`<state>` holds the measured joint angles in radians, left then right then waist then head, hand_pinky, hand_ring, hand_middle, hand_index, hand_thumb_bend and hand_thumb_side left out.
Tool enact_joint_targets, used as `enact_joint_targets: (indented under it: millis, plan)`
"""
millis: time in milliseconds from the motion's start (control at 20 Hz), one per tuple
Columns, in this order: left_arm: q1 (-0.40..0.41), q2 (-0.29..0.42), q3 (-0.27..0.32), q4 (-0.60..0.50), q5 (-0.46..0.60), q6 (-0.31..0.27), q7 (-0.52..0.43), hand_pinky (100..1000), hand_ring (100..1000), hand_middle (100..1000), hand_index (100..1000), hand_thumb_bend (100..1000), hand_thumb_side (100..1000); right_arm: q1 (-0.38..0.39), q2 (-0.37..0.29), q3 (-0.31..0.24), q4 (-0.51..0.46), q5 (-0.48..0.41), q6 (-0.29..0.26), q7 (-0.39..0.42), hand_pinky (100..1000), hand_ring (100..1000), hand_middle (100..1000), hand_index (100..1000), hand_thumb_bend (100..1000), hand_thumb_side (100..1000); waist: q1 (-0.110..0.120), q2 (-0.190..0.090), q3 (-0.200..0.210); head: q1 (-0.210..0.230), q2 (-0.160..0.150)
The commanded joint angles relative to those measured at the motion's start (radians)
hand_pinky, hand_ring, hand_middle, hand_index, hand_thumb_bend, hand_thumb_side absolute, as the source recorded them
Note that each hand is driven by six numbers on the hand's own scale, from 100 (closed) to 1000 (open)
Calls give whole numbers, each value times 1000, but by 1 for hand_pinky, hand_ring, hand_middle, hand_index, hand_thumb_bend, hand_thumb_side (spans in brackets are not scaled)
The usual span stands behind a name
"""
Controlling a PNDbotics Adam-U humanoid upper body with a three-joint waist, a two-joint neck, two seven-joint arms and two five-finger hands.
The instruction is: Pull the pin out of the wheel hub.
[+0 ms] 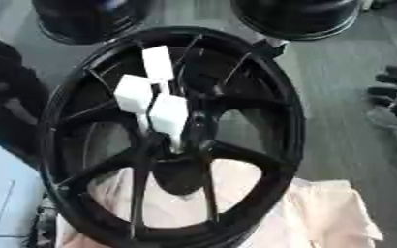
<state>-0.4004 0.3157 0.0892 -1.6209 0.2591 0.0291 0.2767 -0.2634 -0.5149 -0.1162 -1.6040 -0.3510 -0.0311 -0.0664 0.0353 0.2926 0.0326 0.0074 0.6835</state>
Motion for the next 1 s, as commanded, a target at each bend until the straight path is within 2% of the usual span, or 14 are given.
enact_joint_targets:
  millis: [50, 750, 850, 1000]
  plan:
    - [-11, 25, 3, -19, 1, 0, -1, 583, 785, 667, 701, 333, 616, -9, -34, -9, -19, 5, 0, -1, 761, 718, 724, 809, 100, 685, -1, -12, -1, -3, -9]
    - [-44, 35, -1, -41, 4, -3, -11, 584, 788, 672, 703, 330, 606, -9, -35, -16, -18, 3, -3, -7, 761, 719, 725, 808, 100, 684, 1, -6, -15, -16, -15]
    - [-71, 69, -7, -61, 5, -6, -22, 588, 793, 684, 709, 322, 579, -7, -36, -16, -18, 4, -3, -7, 761, 719, 725, 808, 100, 685, 2, -7, -16, -20, -12]
    - [-121, 155, -27, -96, 11, -9, -52, 592, 796, 694, 716, 313, 548, -3, -38, -16, -18, 7, -2, -8, 761, 719, 725, 808, 100, 688, 5, -6, -19, -23, -9]
